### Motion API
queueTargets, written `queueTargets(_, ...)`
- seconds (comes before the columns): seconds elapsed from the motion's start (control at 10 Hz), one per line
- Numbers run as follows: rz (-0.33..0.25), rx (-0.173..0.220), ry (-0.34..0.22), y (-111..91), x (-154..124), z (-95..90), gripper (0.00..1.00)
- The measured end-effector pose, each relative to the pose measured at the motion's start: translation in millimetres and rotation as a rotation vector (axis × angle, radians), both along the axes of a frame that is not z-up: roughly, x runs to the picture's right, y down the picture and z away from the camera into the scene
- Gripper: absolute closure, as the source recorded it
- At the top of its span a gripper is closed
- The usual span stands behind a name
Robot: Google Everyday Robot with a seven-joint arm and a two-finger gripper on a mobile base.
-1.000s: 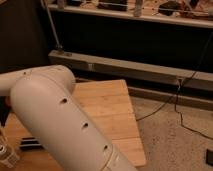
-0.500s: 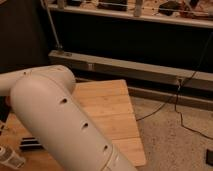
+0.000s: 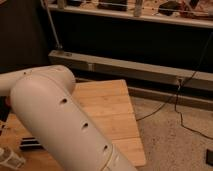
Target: Stand the bottle upright
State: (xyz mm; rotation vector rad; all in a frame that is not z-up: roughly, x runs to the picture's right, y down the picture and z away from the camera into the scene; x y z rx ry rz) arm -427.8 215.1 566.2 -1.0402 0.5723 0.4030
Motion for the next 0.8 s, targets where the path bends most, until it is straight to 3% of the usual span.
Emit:
queueTargets(0.2, 0.022, 0.014, -0.004, 0, -4, 3.5, 0.2)
queueTargets(0.6, 0.151, 0.139, -0.044, -5, -42, 14.5, 0.2)
queueTargets(0.8, 0.161, 0.147, -0.04, -5, -42, 15.0, 0.2)
